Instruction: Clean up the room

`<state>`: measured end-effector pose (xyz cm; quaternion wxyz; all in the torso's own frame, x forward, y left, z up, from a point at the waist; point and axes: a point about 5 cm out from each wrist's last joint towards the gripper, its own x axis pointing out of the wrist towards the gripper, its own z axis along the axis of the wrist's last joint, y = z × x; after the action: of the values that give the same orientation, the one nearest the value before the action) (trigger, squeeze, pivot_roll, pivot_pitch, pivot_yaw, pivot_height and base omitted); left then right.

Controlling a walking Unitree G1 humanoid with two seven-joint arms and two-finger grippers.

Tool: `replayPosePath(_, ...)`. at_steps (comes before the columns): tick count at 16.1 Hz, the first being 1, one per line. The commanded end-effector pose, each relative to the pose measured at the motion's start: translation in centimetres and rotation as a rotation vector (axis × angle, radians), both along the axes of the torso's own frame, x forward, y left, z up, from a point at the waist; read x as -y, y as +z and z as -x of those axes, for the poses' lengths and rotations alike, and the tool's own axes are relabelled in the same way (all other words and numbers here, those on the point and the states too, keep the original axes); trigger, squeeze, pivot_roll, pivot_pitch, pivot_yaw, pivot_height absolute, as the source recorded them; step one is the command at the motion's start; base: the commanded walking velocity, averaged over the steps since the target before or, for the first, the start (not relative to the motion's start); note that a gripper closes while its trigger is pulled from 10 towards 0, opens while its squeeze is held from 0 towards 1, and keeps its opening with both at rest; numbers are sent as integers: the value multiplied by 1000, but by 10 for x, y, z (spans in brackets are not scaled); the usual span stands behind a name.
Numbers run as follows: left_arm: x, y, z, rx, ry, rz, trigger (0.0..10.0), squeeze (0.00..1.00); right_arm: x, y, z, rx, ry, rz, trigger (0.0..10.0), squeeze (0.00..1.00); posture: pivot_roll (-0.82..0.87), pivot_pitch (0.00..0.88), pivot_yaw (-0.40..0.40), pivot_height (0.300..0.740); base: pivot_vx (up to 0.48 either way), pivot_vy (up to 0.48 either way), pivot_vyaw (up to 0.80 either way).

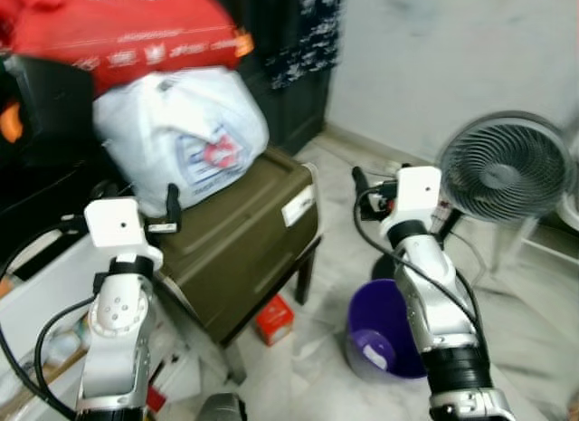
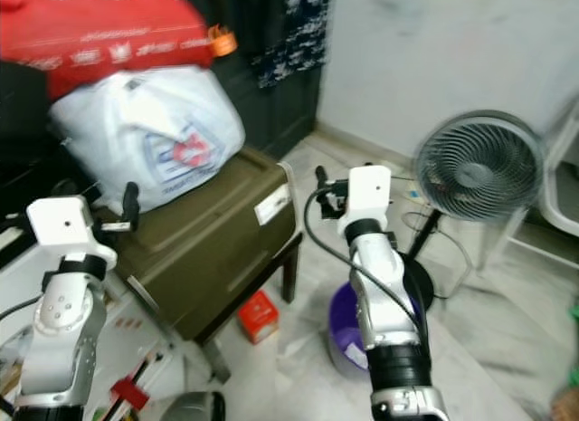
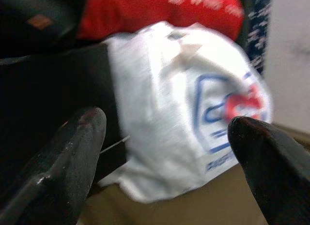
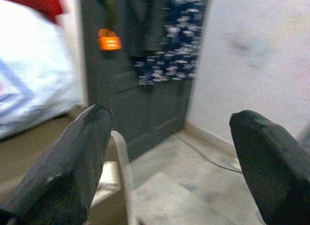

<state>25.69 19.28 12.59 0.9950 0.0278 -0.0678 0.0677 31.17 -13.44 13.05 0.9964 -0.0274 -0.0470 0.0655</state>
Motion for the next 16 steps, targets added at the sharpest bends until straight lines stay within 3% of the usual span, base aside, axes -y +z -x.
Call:
replayPosePath(1,3,-1,4,-12,13,9,10000,0,-4,2,4,17,23,8,10000,0,37,0,19,740,0,0,800)
replayPosePath(5,4,-6,16,-50,73,38,10000,0,-3,-4,11,-20,20,9,10000,0,48,2,0,740,0,0,800)
replayPosePath(10,7,-12,24,-94,61,20,10000,0,17,-18,37,-55,-49,7,10000,0,31,33,43,740,0,0,800)
replayPosePath(12,11,-15,15,-102,41,8,10000,0,21,-25,41,-62,-93,18,10000,0,4,1,72,740,0,0,800)
replayPosePath(16,23,-19,-7,-104,1,-3,10000,0,31,-29,34,-65,-120,51,10000,0,-36,0,106,740,0,0,688)
